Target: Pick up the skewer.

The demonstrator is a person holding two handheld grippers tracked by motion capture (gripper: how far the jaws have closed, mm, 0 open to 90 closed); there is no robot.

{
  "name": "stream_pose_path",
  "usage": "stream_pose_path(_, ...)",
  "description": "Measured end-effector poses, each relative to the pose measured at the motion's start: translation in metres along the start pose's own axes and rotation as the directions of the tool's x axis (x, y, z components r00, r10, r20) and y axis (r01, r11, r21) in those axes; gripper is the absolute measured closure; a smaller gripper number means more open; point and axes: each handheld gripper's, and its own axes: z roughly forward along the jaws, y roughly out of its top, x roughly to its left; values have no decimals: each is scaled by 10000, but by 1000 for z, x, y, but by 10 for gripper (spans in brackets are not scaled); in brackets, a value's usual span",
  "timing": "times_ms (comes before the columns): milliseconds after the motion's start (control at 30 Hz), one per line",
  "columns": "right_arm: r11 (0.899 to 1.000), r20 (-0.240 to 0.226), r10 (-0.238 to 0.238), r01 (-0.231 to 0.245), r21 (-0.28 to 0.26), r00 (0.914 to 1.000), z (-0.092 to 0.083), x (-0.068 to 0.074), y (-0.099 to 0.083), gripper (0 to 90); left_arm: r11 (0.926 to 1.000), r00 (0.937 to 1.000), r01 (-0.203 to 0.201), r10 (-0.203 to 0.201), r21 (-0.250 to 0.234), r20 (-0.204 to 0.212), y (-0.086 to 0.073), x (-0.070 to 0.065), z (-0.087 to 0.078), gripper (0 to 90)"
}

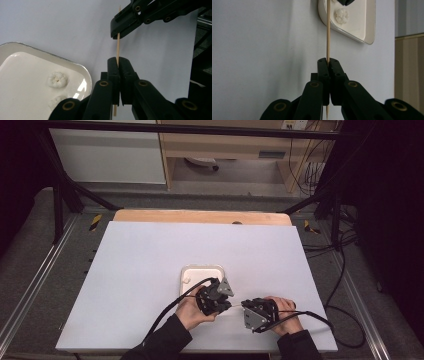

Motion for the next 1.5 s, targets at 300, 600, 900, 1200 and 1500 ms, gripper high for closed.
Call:
stream_pose_path(300,9990,-80,-92,95,440,9999,0,0,0,892,9972,9999,-23,35,746,-167,4,8,-12,689)
stream_pose_path(600,9975,-120,-469,475,519,9988,0,-2,4,892,9742,9982,-575,518,2181,318,7,6,5,740)
stream_pose_path(900,9972,-162,-552,559,496,9983,0,-2,6,892,9652,9960,-896,862,2455,246,8,0,12,875)
stream_pose_path(1200,9963,-188,-653,662,539,9977,-1,-1,7,892,9600,9957,-913,924,2646,86,8,-3,16,884)
stream_pose_path(1500,9977,-144,-392,399,539,9991,-3,-3,6,877,9637,9945,-974,1040,2486,-133,7,-4,14,887)
